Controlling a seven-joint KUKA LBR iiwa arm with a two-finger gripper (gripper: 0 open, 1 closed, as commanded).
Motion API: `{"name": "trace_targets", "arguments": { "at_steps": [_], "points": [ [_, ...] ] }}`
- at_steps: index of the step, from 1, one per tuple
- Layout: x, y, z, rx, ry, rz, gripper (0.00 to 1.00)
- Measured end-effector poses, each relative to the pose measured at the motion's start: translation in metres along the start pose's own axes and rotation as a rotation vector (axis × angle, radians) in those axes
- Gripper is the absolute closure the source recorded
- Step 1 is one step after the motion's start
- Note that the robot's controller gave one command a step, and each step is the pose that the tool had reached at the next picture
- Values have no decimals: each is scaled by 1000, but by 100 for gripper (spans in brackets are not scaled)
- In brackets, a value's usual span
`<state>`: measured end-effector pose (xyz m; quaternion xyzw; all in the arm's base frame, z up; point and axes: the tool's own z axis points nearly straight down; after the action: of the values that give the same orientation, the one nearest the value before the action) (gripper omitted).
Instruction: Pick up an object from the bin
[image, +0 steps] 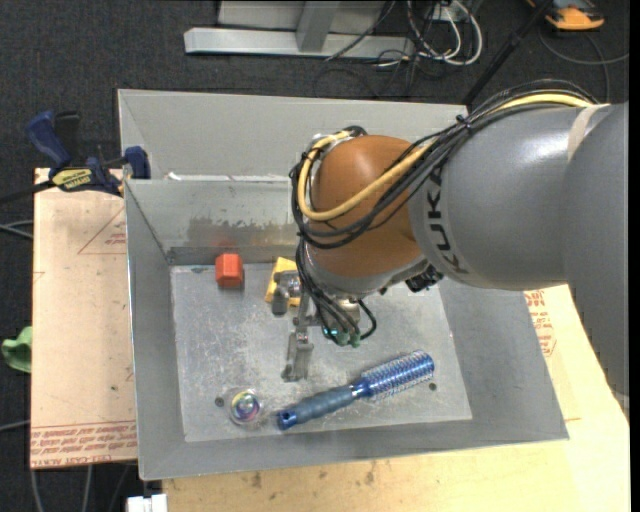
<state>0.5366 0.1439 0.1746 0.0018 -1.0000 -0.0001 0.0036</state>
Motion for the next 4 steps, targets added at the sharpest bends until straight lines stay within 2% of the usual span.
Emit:
{"name": "trace_targets", "arguments": {
  "at_steps": [1, 2, 3, 4],
  "points": [
    [26, -51, 108, -1, -2, -20, 0],
    [34, -94, 20, 1, -12, -250, 0],
    [41, -82, 104, -1, -9, -339, 0],
    [42, -83, 102, 0, -7, -338, 100]
  ]
}}
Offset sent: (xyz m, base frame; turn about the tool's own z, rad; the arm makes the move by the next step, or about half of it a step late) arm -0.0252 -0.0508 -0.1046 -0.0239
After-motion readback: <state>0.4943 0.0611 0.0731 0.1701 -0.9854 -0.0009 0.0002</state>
